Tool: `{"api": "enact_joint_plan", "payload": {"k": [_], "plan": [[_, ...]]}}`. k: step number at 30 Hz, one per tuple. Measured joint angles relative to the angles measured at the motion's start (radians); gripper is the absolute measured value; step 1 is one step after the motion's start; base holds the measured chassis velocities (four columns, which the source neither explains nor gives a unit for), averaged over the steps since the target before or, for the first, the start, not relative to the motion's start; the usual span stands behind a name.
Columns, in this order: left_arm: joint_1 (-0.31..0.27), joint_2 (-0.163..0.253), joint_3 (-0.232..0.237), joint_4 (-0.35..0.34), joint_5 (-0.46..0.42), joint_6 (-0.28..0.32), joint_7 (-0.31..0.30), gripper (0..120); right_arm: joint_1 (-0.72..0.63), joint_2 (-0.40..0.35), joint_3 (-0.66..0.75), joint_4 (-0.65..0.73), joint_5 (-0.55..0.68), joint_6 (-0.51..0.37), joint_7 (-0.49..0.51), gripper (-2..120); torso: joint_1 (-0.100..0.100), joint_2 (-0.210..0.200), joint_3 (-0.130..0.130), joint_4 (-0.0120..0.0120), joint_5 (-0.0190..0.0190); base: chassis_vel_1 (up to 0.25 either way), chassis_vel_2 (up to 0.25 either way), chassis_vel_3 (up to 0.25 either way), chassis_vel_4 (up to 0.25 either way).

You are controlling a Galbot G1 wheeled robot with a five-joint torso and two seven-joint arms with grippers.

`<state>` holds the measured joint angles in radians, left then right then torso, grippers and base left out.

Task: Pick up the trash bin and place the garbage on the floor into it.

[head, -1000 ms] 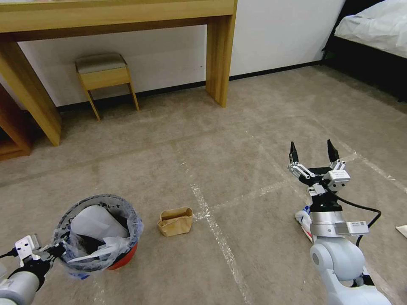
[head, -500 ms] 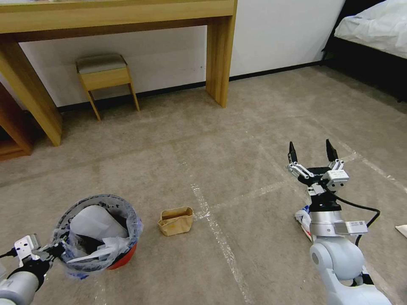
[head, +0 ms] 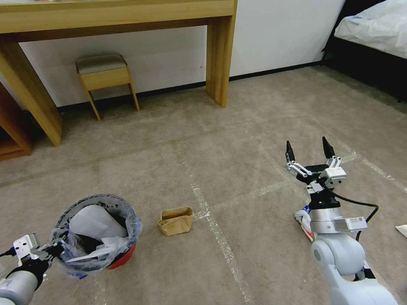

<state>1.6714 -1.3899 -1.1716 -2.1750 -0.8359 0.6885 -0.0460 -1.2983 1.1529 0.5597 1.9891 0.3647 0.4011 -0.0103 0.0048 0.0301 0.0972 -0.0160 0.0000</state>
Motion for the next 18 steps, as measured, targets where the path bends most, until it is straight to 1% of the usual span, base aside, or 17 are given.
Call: {"api": "enact_joint_plan", "payload": {"k": [6, 12, 18], "plan": [[0.0, -0.001, -0.009, 0.005, -0.003, 0.0, 0.0, 1, 0.042, -0.016, -0.024, -0.021, 0.007, 0.001, -0.003, 100, 0.0, 0.0, 0.0, 0.0001, 0.0, 0.0, 0.0, 0.0, 0.0], [-0.005, -0.008, -0.009, 0.009, -0.003, 0.0, 0.0, 1, 0.046, -0.008, -0.026, -0.027, 0.005, -0.003, -0.012, 99, 0.0, 0.0, 0.0, 0.0, 0.0, 0.0, 0.0, 0.0, 0.0], [-0.006, -0.004, -0.01, 0.014, -0.002, 0.0, -0.001, 1, 0.059, -0.023, -0.03, -0.039, -0.006, -0.004, -0.025, 100, 0.0, 0.0, 0.0, -0.0001, 0.0, 0.0, 0.0, 0.0, 0.0]]}}
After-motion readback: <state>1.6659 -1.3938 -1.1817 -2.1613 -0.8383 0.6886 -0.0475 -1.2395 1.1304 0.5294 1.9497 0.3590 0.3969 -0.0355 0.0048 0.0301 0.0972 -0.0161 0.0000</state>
